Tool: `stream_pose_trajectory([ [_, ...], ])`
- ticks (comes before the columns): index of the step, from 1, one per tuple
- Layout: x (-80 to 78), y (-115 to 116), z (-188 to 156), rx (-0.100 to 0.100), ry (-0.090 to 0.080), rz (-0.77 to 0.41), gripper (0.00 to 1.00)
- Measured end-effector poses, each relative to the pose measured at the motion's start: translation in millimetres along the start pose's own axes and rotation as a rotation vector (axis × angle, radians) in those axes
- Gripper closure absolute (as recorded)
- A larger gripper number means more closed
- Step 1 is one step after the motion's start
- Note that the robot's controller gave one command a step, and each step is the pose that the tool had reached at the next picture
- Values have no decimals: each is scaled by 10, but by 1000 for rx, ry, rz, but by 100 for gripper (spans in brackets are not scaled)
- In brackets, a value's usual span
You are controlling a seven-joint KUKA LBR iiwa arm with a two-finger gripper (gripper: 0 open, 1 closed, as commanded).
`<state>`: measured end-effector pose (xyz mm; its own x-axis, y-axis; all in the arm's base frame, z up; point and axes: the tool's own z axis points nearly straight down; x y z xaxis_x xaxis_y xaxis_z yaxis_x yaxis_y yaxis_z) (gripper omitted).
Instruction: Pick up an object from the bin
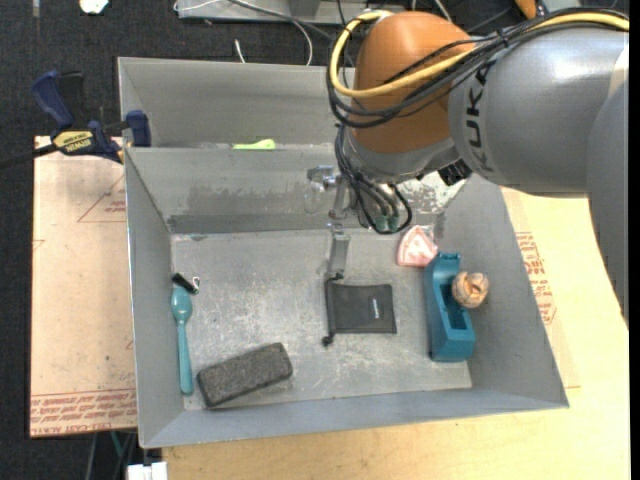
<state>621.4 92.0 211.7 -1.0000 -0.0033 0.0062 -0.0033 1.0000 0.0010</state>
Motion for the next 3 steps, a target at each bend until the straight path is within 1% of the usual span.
stream_pose_trajectory([
  [1,-15,-5,-51,0,-8,2,0],
  [2,220,-238,192,-2,-12,-78,0],
  [3,549,-265,340,0,-9,-129,0],
])
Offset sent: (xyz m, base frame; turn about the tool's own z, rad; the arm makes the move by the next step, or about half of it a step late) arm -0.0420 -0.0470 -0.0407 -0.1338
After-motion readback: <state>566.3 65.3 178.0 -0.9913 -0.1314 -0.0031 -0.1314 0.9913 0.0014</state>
